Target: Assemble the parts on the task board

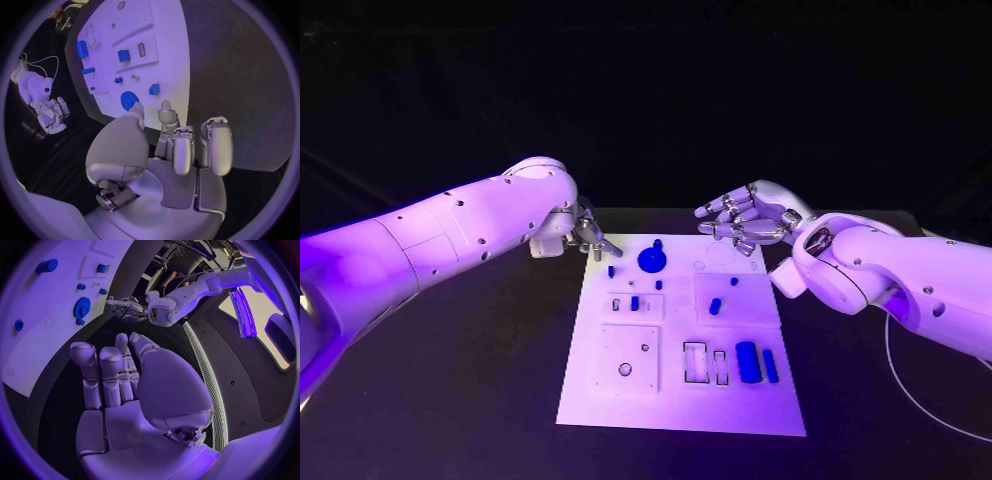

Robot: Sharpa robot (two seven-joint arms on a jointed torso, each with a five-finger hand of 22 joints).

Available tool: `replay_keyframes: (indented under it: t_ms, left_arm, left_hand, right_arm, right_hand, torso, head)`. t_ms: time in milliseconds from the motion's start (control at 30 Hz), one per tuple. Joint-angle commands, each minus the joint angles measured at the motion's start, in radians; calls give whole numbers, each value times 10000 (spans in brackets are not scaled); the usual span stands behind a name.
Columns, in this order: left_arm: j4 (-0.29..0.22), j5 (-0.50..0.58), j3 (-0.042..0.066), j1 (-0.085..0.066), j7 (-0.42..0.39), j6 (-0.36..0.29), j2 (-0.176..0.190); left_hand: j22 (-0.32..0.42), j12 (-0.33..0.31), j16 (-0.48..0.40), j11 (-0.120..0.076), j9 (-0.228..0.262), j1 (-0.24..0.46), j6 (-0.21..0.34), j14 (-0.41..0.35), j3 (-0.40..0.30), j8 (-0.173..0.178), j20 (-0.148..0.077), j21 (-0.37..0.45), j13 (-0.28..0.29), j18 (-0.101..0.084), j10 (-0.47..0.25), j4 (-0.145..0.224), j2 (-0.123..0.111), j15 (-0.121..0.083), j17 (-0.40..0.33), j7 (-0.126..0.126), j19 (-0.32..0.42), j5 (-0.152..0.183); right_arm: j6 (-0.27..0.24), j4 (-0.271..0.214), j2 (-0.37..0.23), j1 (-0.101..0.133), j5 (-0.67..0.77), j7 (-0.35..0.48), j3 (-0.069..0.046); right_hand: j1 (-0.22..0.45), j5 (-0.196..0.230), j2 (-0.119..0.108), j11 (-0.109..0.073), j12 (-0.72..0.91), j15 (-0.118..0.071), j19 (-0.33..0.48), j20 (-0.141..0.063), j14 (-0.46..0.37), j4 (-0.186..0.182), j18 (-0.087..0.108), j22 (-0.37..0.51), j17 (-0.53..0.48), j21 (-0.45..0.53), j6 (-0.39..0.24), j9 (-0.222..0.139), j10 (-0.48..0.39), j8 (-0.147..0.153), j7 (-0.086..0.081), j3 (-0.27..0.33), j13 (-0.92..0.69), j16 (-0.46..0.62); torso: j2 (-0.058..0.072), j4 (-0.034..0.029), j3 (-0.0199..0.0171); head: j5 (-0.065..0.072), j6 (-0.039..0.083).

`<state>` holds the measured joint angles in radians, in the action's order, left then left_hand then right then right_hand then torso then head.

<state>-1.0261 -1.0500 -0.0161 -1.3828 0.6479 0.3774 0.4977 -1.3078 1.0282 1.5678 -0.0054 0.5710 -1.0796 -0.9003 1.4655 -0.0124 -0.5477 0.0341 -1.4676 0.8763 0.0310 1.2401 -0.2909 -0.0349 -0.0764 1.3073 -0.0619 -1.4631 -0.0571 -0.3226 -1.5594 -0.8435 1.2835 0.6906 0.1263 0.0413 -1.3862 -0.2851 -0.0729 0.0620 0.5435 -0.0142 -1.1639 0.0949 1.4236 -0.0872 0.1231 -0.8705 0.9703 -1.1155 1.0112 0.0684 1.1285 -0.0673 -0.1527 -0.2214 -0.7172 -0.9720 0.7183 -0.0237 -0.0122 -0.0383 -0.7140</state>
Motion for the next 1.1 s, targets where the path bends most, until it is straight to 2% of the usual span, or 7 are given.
replay_keyframes:
  t_ms: [33, 133, 267, 533, 733, 933, 1100]
  left_arm:
    - [81, 146, -6, 43, -247, 505, -67]
    - [153, 200, -15, 88, -288, 579, -114]
    - [235, 227, -32, 129, -311, 687, -169]
    - [320, 242, -49, 209, -376, 821, -257]
    - [339, 273, -55, 242, -452, 846, -313]
    - [352, 292, -64, 263, -480, 738, -343]
    - [365, 296, -69, 273, -469, 638, -350]
  left_hand:
    - [-1363, 55, 30, -27, -10, -14, -71, 1053, 54, 18, 42, -39, 12, -1, 69, 9, 106, 57, 2635, -27, -570, 54]
    - [-1372, 78, 30, -30, -19, -14, -81, 1053, 81, 20, 38, -45, 32, -3, 82, 9, 146, 53, 2635, -24, -573, 54]
    - [-1381, 82, 30, -35, -25, -36, -99, 1053, 103, 17, 34, -51, 30, -5, 83, 19, 183, 49, 2635, -18, -577, 53]
    - [-1373, 110, 30, -68, -33, -248, -207, 1053, 181, -42, 12, -39, 31, -1, 93, 71, 335, 23, 2635, 22, -574, 50]
    - [-1378, 129, 30, -81, -31, -341, -244, 1053, 212, -73, 2, -40, 43, -2, 102, 85, 390, 13, 2635, 37, -575, 50]
    - [-1389, 136, 30, -86, -32, -388, -253, 1053, 223, -83, -3, -47, 44, -4, 106, 92, 418, 8, 2635, 43, -580, 50]
    - [-1394, 154, 30, -100, -30, -532, -277, 1053, 229, -117, -15, -47, 49, -5, 115, 116, 534, -4, 2635, 58, -581, 47]
  right_arm:
    - [156, -24, 33, -5, 95, 135, -1]
    - [149, -26, 47, -6, 95, 140, -1]
    - [144, -14, 74, -7, 95, 151, -1]
    - [149, -7, 88, -13, 103, 151, -1]
    - [149, -2, 95, -16, 108, 148, -1]
    - [155, 4, 111, -17, 109, 146, -1]
    - [163, 10, 108, -17, 109, 139, -1]
  right_hand:
    - [38, -75, -47, -18, -33, -4, 84, -23, -48, -8, 206, 23, -23, 55, -58, 8, -69, 6, 5, -81, 18, 69]
    - [38, -75, -47, -18, -33, -4, 84, -23, -48, -8, 206, 23, -23, 55, -58, 8, -69, 6, 5, -81, 18, 69]
    - [31, -85, -44, -17, -32, -2, 99, -21, -53, -1, 211, 49, -25, 77, -61, 9, -76, 4, 4, -95, 21, 78]
    - [25, -89, -42, -16, -31, -2, 107, -20, -58, 4, 213, 63, -34, 88, -62, 9, -81, 3, 3, -105, 23, 92]
    - [25, -89, -42, -16, -31, -2, 107, -20, -58, 4, 213, 63, -34, 88, -62, 9, -81, 3, 3, -105, 23, 92]
    - [27, -93, -39, -14, -29, 0, 119, -19, -63, 4, 218, 85, -41, 105, -64, 10, -85, 2, 1, -112, 25, 103]
    - [27, -93, -39, -14, -29, 0, 119, -19, -63, 4, 218, 85, -41, 105, -64, 10, -85, 2, 1, -112, 25, 103]
  torso:
    - [-5, 10, -5]
    - [-8, -3, -6]
    - [5, 22, 7]
    - [25, 51, 23]
    - [16, 24, 10]
    - [15, 46, 2]
    - [4, 34, -1]
  head:
    - [-8, -9]
    - [-24, -7]
    - [-36, -9]
    - [60, -42]
    - [73, -71]
    - [77, -85]
    - [88, -107]
